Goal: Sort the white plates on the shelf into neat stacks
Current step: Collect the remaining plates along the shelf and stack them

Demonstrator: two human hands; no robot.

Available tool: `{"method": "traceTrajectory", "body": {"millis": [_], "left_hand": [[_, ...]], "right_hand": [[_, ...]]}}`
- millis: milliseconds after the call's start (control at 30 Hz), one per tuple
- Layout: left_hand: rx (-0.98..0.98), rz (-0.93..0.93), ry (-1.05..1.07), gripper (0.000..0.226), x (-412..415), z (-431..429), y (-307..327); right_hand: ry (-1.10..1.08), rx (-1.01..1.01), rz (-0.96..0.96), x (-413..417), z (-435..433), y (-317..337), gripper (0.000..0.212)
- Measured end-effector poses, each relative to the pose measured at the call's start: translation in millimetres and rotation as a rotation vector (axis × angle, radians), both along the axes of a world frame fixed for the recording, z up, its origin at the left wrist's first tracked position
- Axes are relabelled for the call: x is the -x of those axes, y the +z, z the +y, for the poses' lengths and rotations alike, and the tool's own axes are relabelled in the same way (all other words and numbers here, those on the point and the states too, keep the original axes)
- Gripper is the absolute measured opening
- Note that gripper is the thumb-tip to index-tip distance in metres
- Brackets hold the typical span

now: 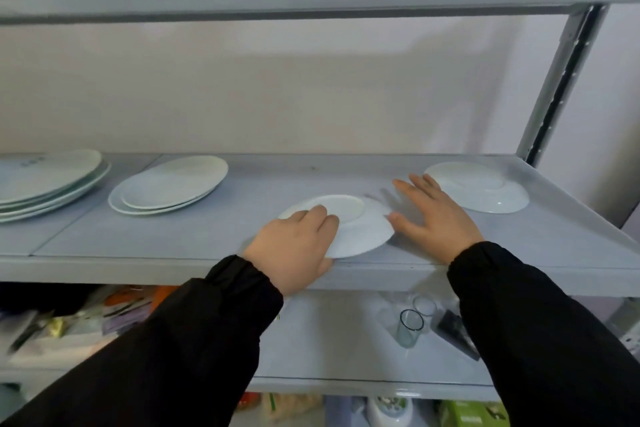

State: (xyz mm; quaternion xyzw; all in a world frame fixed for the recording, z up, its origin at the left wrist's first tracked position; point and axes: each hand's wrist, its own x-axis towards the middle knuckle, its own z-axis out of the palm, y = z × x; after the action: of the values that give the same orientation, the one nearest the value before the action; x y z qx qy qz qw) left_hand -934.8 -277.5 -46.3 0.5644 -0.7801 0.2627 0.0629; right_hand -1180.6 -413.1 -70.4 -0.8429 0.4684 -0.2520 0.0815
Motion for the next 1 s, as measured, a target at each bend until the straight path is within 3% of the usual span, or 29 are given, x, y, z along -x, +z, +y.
{"method": "traceTrajectory", "body": {"millis": [100, 167, 367, 500, 633, 733, 867, 933, 1000], "left_hand": [[0.052, 0.11, 0.044, 0.05, -11.5, -7.7, 10.9], [0.082, 0.242, 0.075, 0.042, -17.1, -12.2, 18.7], [0.165, 0.968, 0.158, 0.026, -26.8, -32.8, 41.4], [-0.02, 1.587, 0.187, 0.028, -28.4, -46.7, 33.3], [-0.179, 1.864, 0.244, 0.048, -37.8, -70.4, 9.8], [-0.209, 1.817, 0.322, 0.054, -38.0, -80.9, -2.2], [-0.156, 1.191, 0.399, 0.066, -39.0, -85.8, -10.5], [-0.208, 1.008, 0.387, 0.058, -37.4, -88.7, -15.0], [-0.26, 0.92, 0.37, 0.034, -35.3, -92.1, -18.9]], "right_hand": [[0.003, 0.007, -0.035, 0.2, 1.0, -1.2, 0.078], [0.01, 0.002, -0.048, 0.4, 1.8, -1.4, 0.077], [0.008, -0.015, -0.045, -1.1, 1.3, -0.9, 0.081], [0.004, -0.022, -0.047, -0.8, 0.8, -1.1, 0.081], [-0.002, -0.02, -0.045, -1.5, 0.6, -0.8, 0.082], [-0.004, -0.027, -0.058, -2.0, 2.4, 0.2, 0.081], [-0.007, -0.03, -0.057, -1.9, 2.2, 0.0, 0.079], [-0.008, -0.033, -0.053, -1.8, 1.5, -0.1, 0.078], [-0.009, -0.034, -0.045, -1.9, 1.5, 0.0, 0.076]]}}
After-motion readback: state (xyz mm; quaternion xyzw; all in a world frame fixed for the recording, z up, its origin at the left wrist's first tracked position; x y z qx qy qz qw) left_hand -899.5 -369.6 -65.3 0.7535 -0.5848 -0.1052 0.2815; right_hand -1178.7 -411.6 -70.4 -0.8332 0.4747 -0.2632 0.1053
